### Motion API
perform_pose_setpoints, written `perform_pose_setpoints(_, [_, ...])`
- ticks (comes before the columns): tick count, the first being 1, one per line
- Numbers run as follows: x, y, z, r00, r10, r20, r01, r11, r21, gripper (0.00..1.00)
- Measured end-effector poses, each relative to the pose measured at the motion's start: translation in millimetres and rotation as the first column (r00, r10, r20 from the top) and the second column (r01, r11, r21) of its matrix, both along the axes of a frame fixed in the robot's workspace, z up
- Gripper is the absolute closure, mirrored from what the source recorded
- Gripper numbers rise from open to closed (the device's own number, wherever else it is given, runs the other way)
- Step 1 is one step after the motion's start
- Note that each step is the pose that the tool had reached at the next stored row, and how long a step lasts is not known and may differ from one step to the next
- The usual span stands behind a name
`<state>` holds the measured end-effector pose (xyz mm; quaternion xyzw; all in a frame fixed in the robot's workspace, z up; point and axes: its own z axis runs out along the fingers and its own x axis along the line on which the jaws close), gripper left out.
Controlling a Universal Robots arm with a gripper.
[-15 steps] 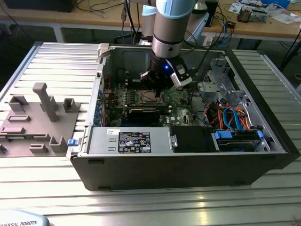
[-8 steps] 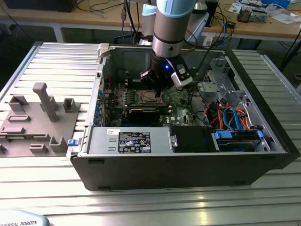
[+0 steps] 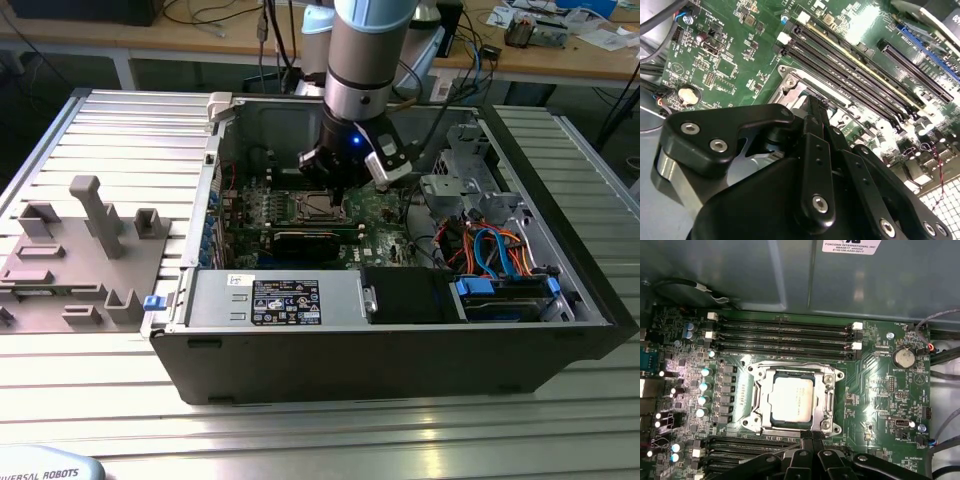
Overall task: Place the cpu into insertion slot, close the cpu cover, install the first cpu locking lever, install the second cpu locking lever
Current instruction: 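Install the first cpu locking lever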
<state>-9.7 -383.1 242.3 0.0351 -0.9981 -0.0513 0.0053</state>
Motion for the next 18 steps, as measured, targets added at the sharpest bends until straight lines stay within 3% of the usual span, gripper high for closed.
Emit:
perform_pose_setpoints(7, [0.1, -0.2, 9.4, 1.0000, 0.000, 0.0000, 0.000, 1.0000, 0.0001, 0.89])
perform_pose_setpoints(18, [0.1, 11.8, 13.6, 1.0000, 0.000, 0.0000, 0.000, 1.0000, -0.0004, 0.89])
